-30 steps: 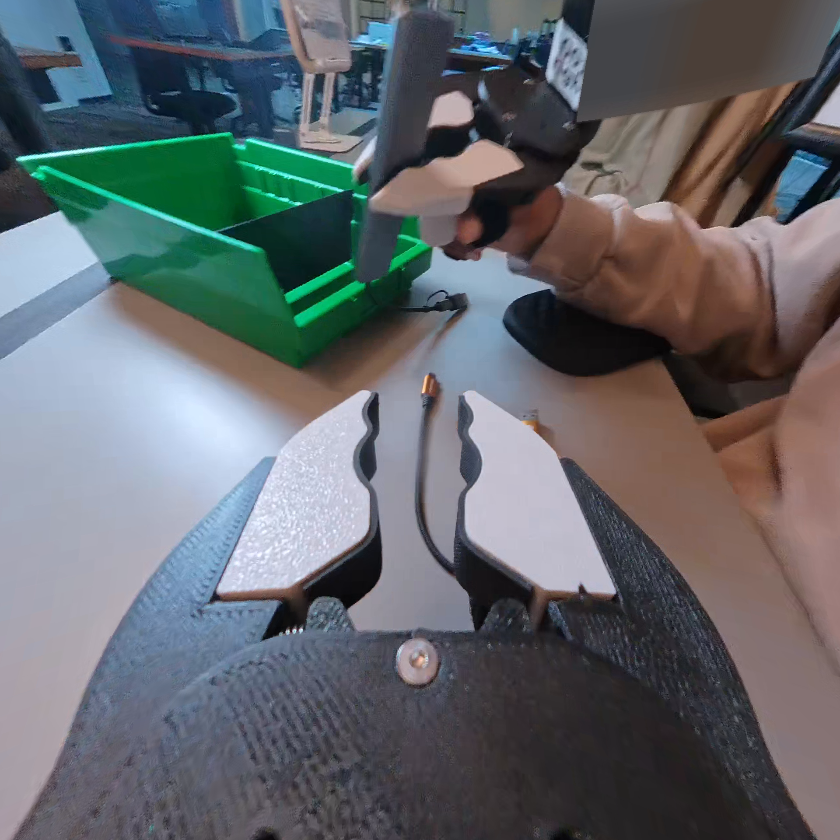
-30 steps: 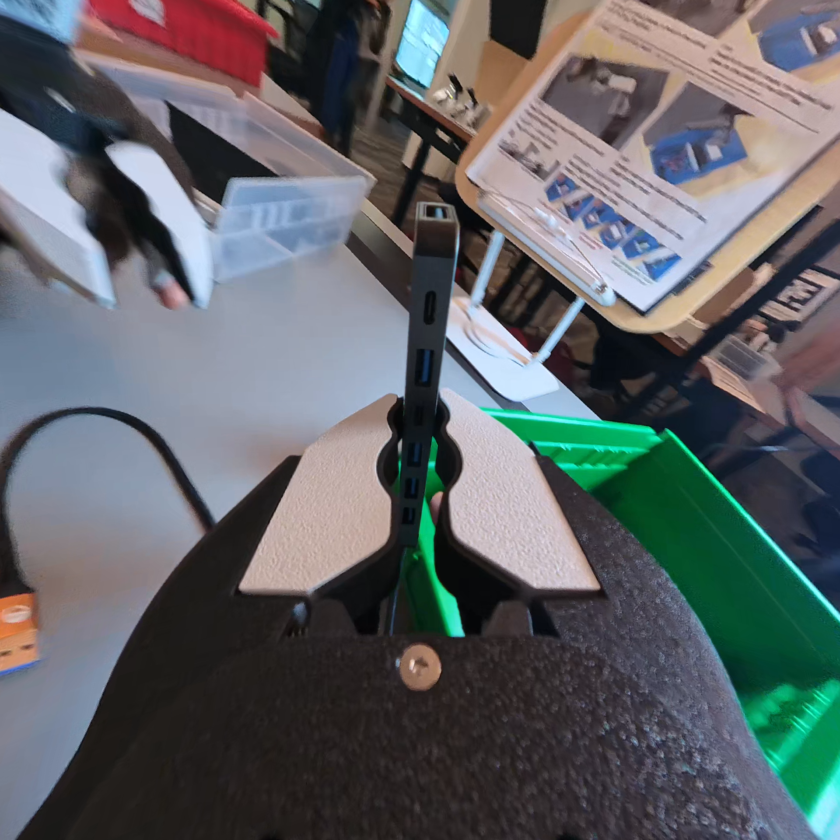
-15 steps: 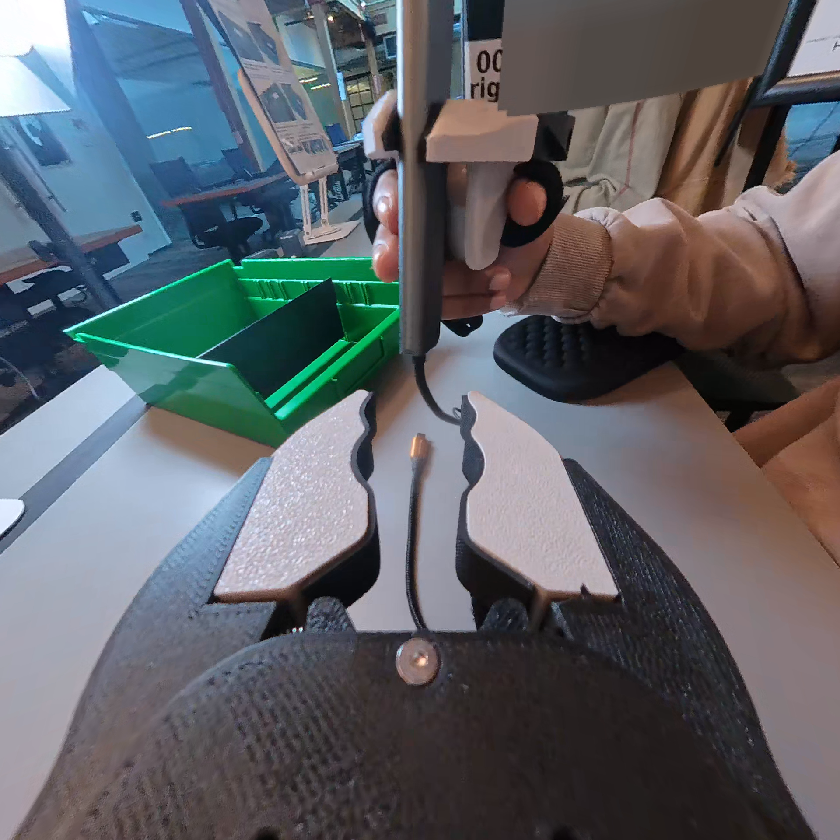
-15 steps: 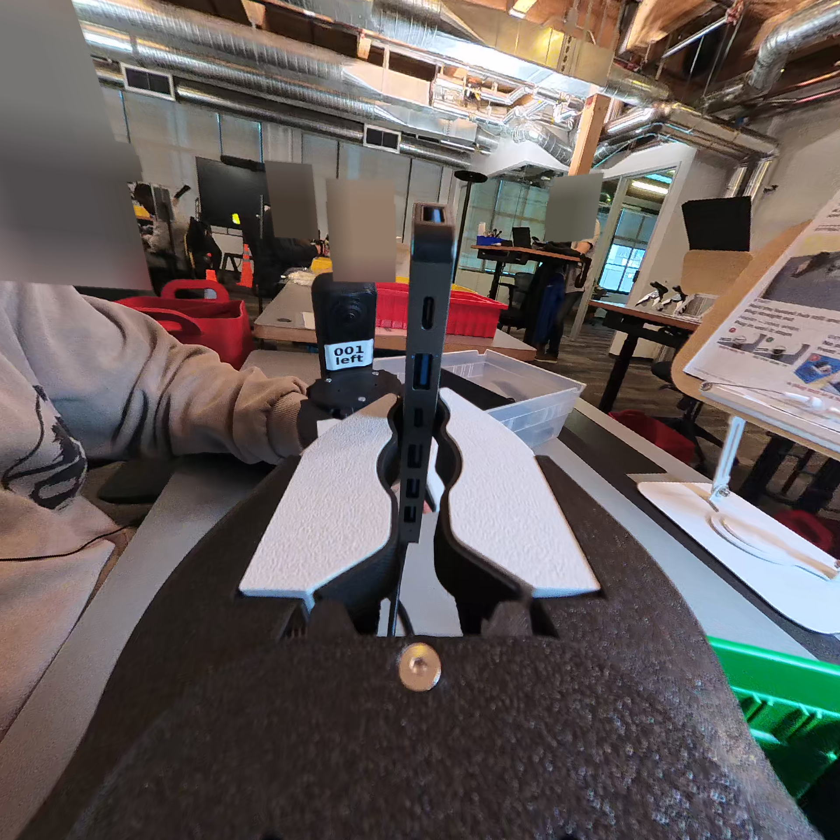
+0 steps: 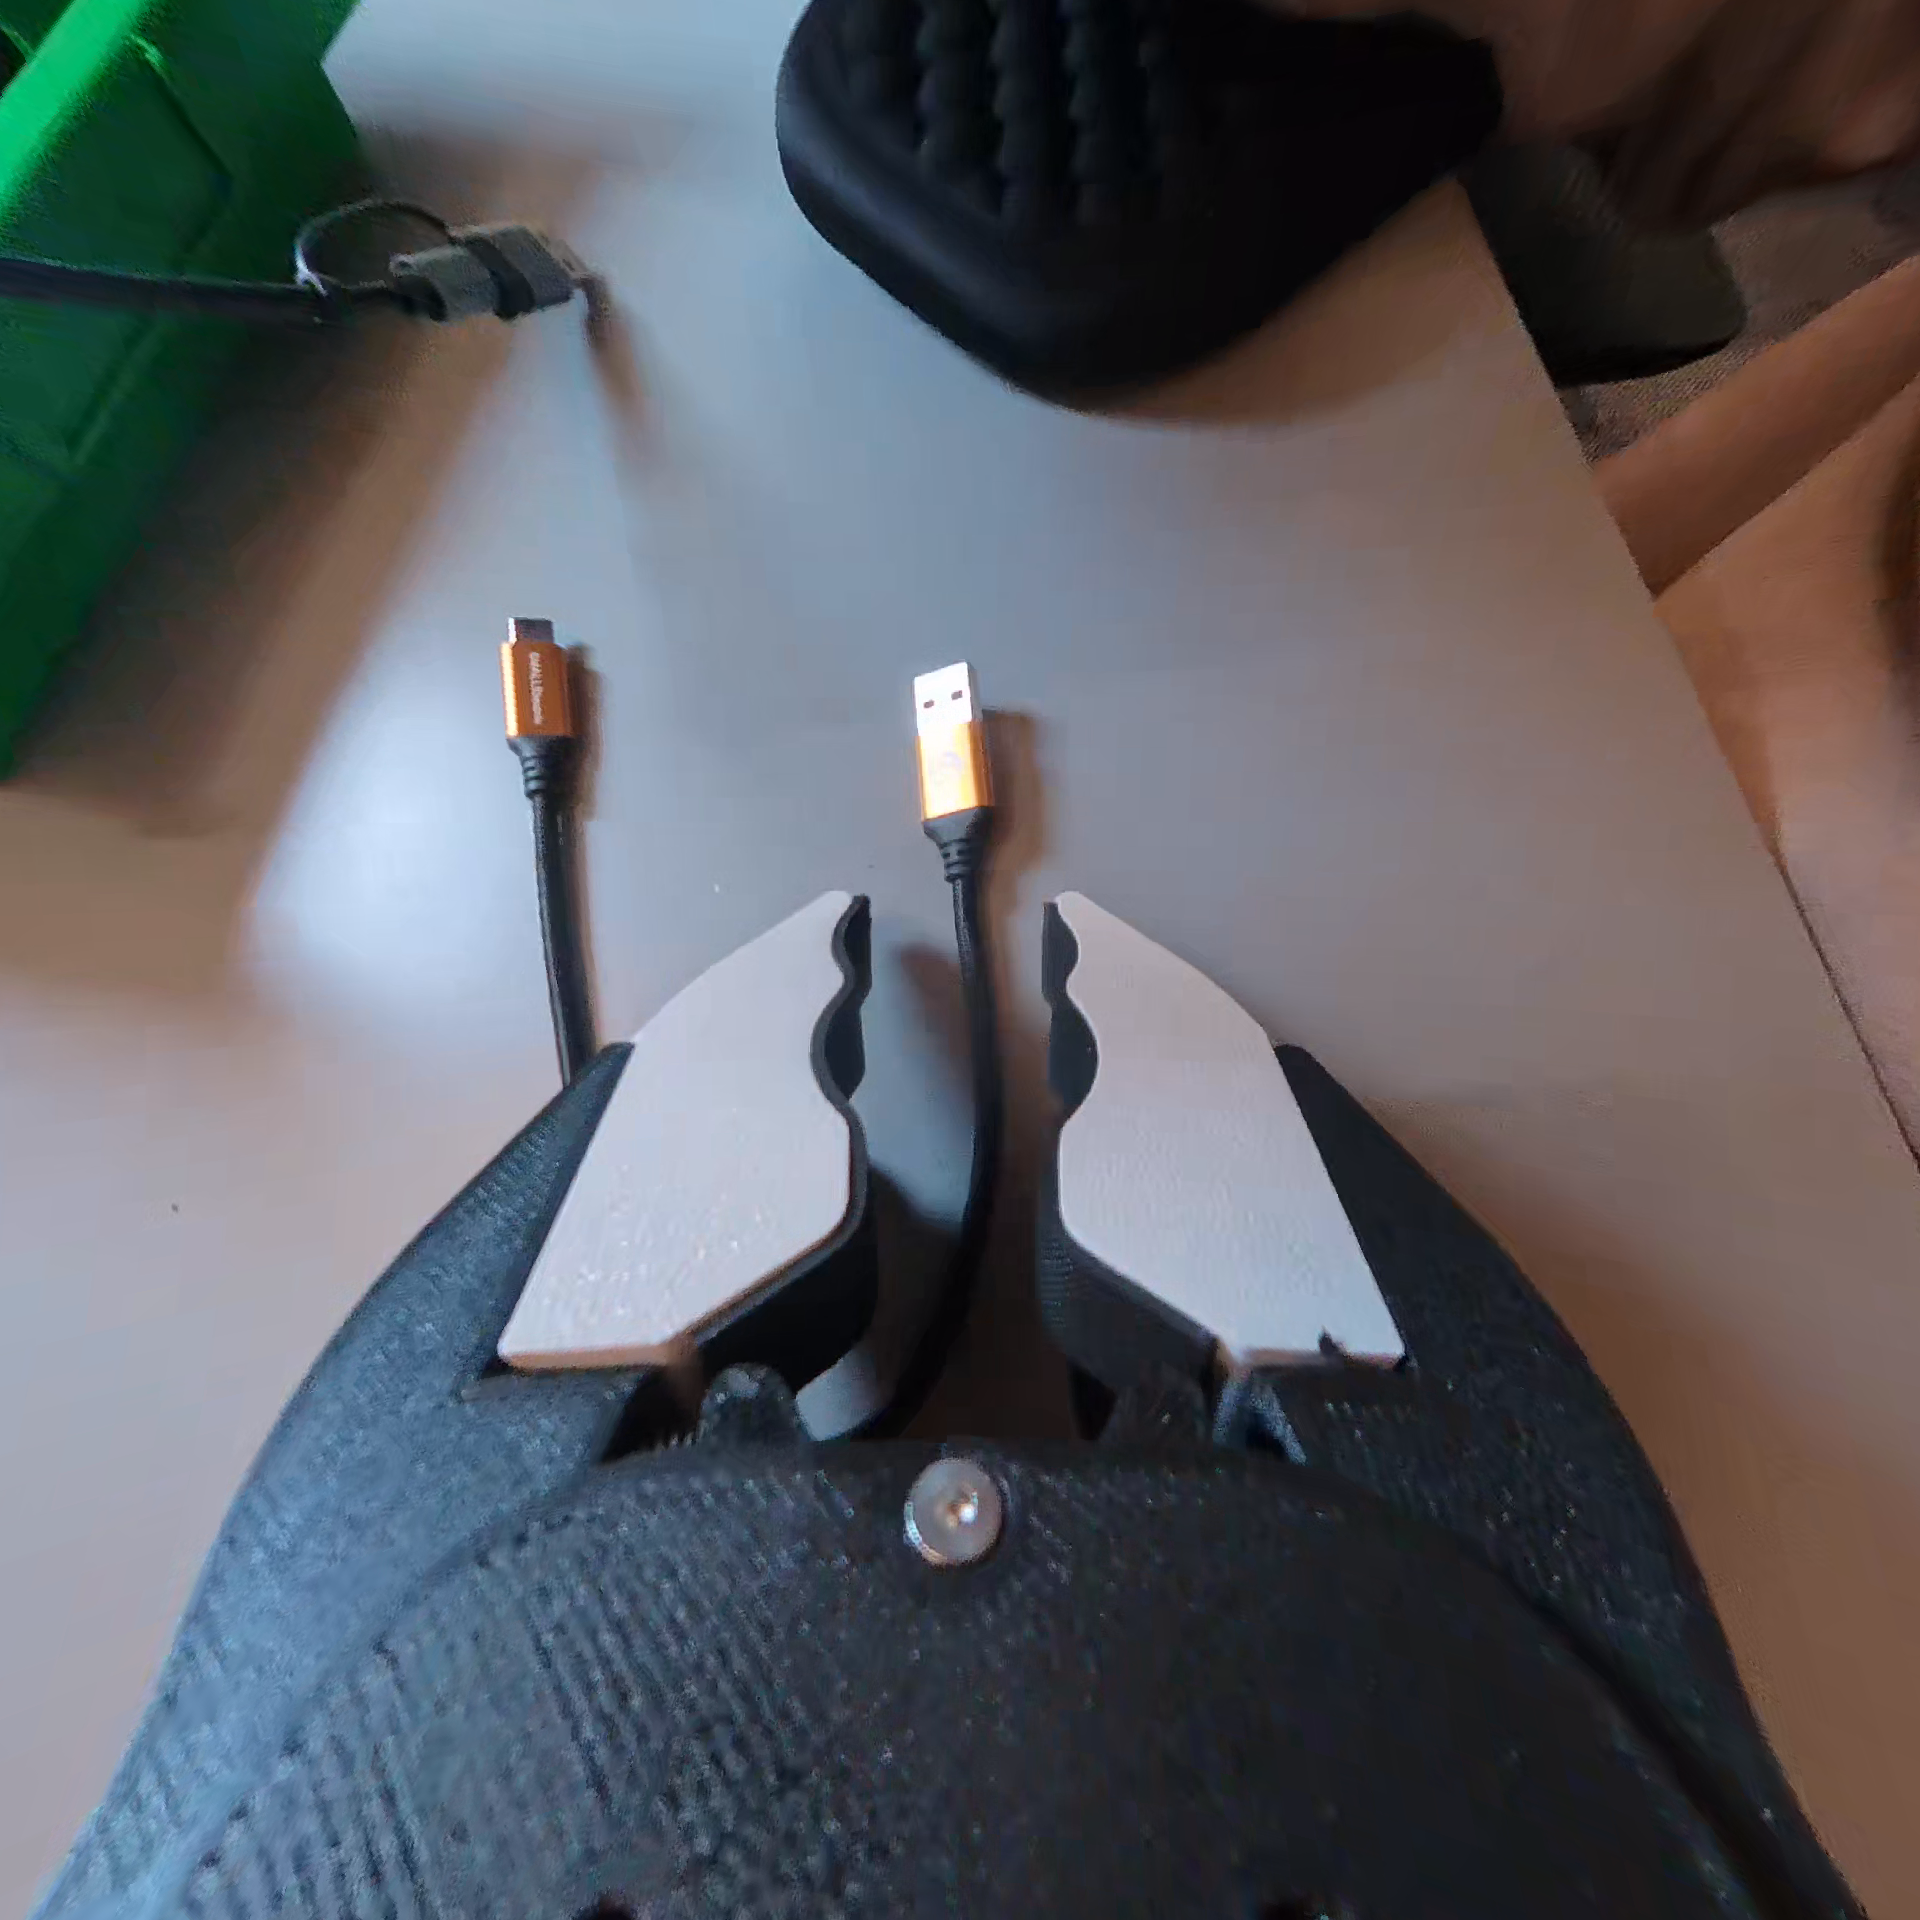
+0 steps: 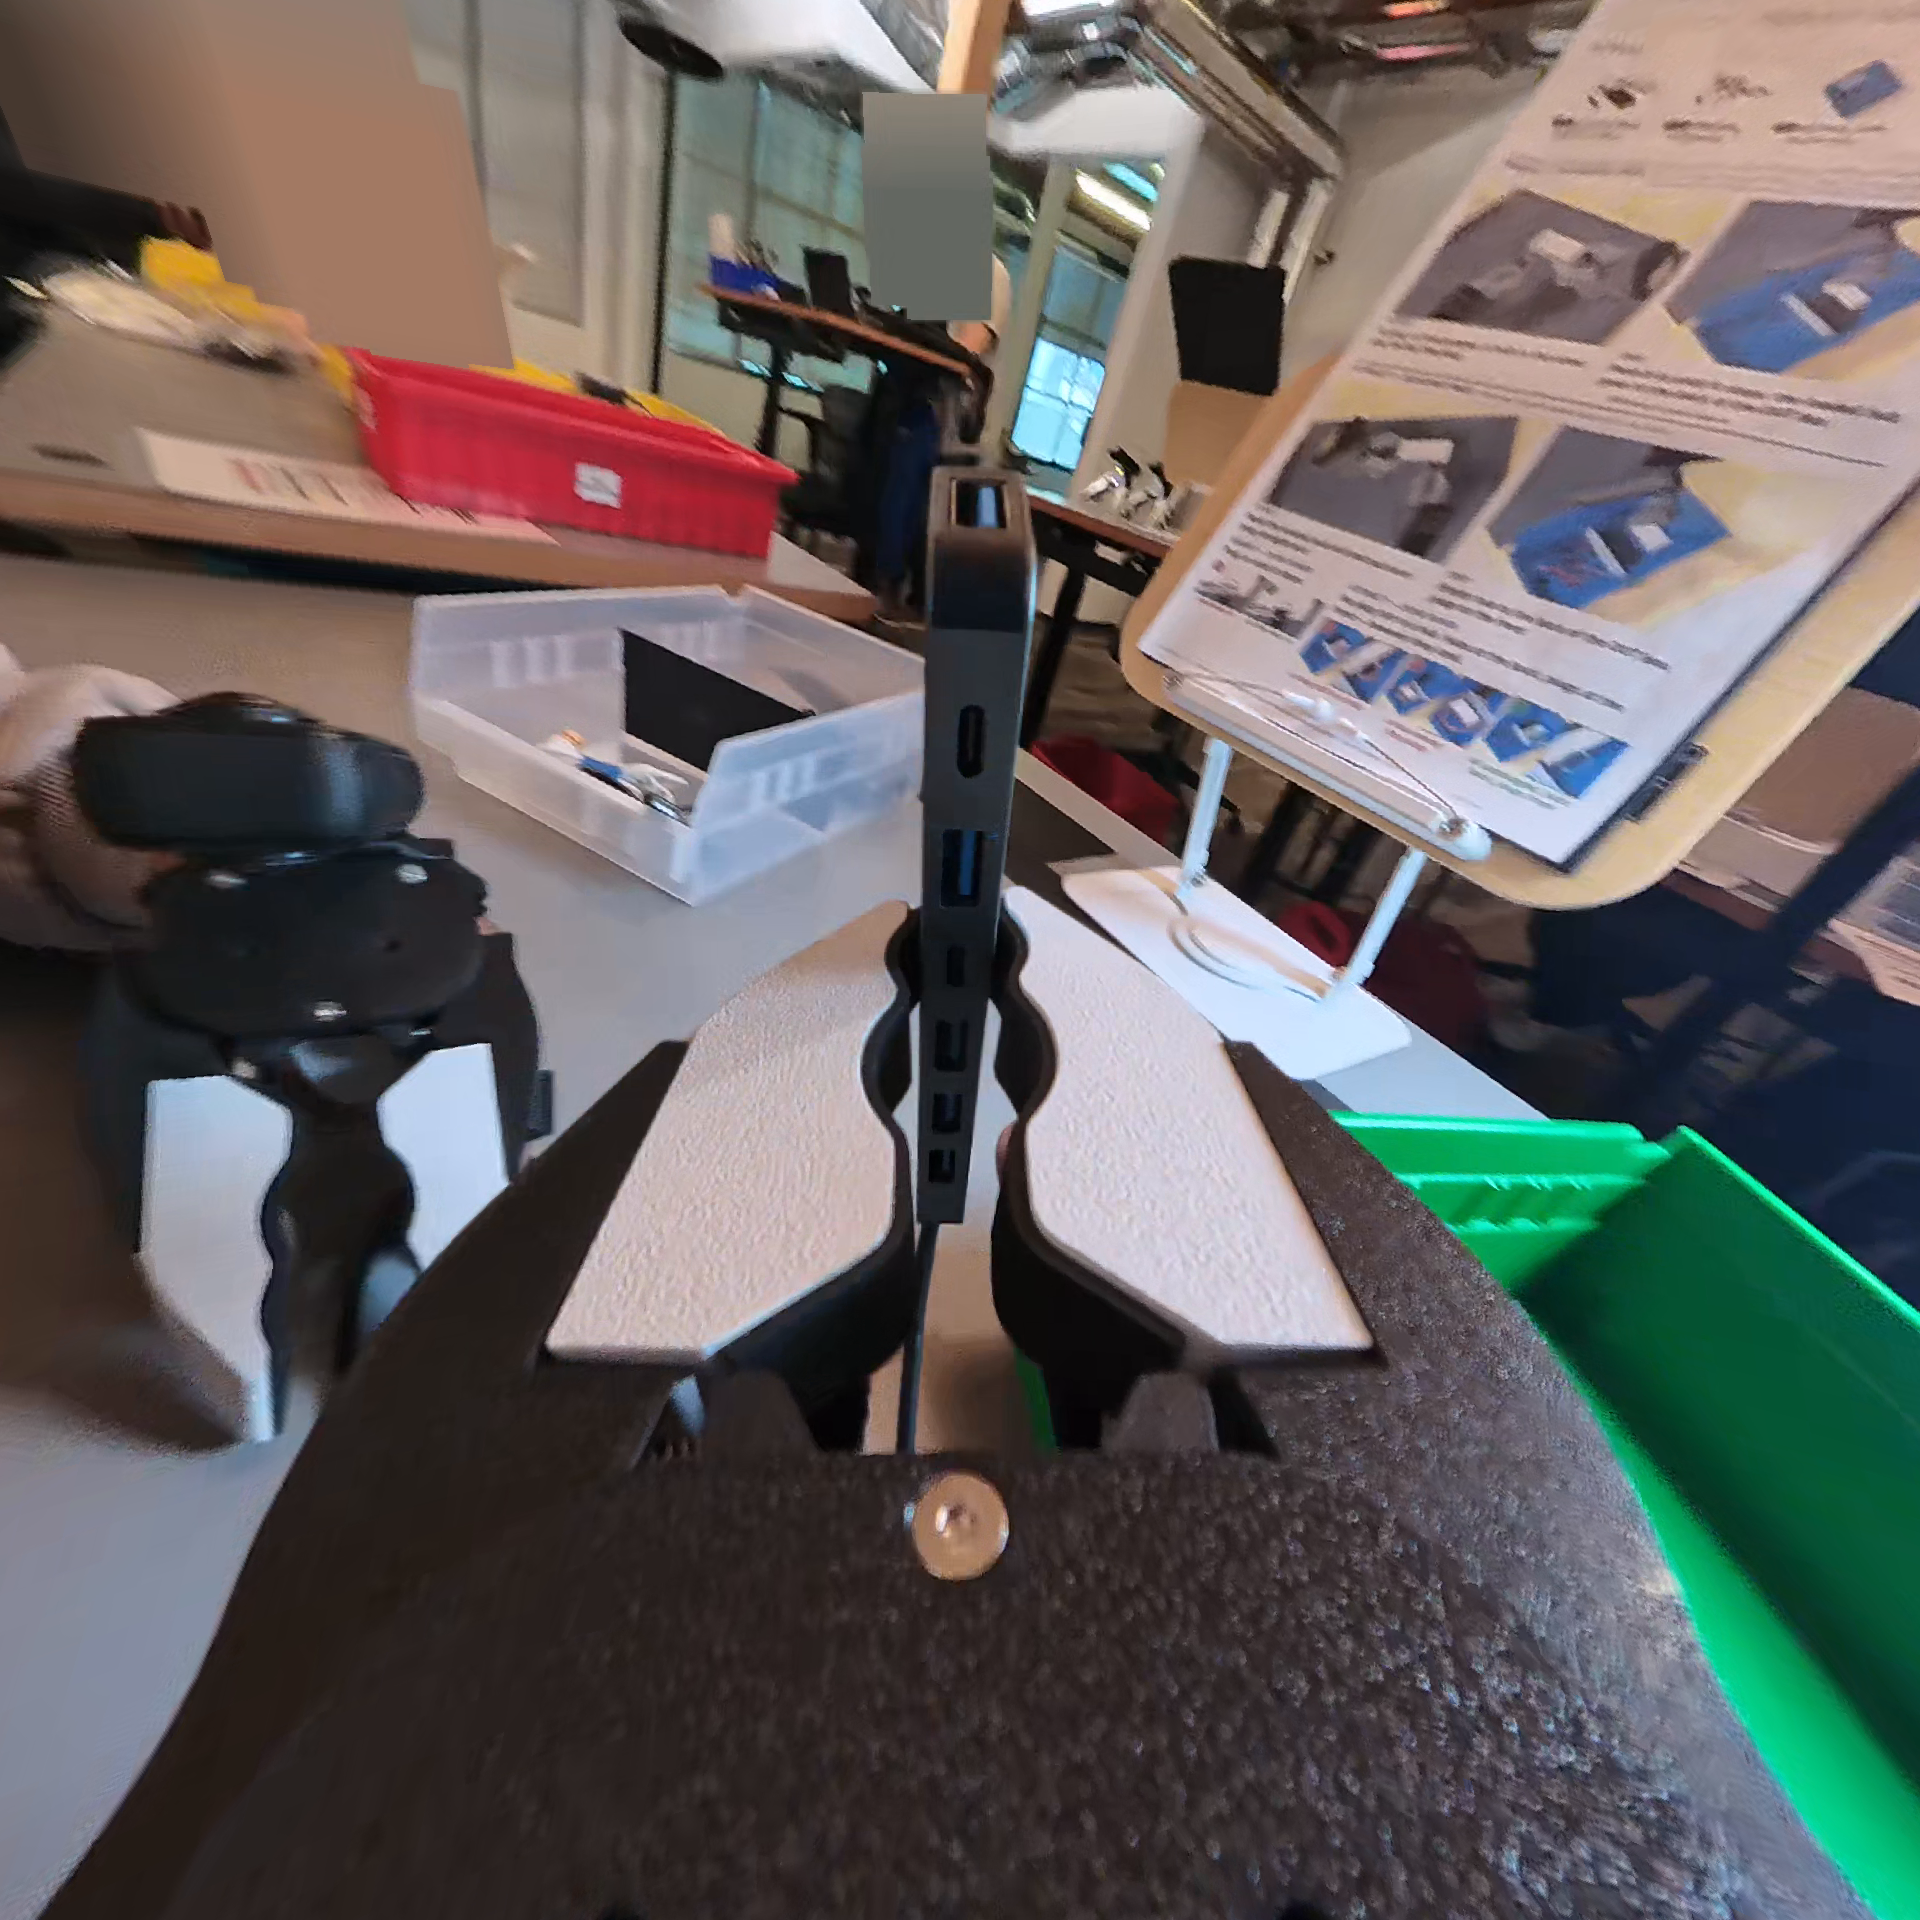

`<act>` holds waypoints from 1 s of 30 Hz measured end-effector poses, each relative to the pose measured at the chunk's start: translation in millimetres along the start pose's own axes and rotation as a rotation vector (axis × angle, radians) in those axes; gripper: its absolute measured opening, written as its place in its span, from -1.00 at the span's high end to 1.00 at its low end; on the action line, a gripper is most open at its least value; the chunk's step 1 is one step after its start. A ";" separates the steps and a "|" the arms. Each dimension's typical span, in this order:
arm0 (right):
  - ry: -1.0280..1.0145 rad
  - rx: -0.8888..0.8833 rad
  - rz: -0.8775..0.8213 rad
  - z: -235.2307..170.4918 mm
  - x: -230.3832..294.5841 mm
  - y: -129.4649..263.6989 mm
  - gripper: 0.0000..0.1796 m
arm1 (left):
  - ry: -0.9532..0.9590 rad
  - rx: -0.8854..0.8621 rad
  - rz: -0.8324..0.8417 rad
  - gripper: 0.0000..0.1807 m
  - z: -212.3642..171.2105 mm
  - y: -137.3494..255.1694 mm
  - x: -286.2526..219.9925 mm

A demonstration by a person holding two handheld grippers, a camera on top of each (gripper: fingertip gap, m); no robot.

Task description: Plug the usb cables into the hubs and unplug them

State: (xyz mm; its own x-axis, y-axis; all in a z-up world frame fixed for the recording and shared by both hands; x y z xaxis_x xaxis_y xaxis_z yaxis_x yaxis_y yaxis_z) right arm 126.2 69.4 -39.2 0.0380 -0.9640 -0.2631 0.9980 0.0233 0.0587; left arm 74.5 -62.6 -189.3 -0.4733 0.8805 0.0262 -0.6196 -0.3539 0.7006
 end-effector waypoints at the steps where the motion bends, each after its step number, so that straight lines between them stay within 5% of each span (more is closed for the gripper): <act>1: 0.012 0.020 -0.015 -3.1 -2.3 0.1 0.87 | -0.006 0.016 -0.001 0.66 2.1 -3.1 0.4; 14: 0.129 0.133 -0.106 -25.5 -16.8 3.5 0.88 | -0.096 0.268 -0.032 0.86 23.1 -16.9 13.4; 23: 0.333 0.253 -0.175 -41.0 -15.1 -1.4 0.87 | 0.057 -0.039 0.159 0.91 79.1 102.5 68.1; 30: 0.443 0.300 -0.227 -46.2 -6.1 -11.0 0.87 | -0.025 0.011 0.268 0.91 90.5 119.2 72.2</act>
State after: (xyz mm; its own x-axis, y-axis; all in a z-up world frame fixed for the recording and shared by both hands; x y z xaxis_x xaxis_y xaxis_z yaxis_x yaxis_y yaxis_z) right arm 117.4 87.3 -82.7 -0.0934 -0.7317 -0.6752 0.9280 -0.3097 0.2072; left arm 23.1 -12.7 -39.4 -0.6035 0.7636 0.2296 -0.4672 -0.5720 0.6742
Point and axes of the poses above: each gripper's, where its closed fingertips meet, y back along the fingers, z out of its top, x = y × z across the jaws, the point moved 5 cm from there along y, back along the fingers, and after that the axes turned 3 degrees about x, right-handed, at the moved point
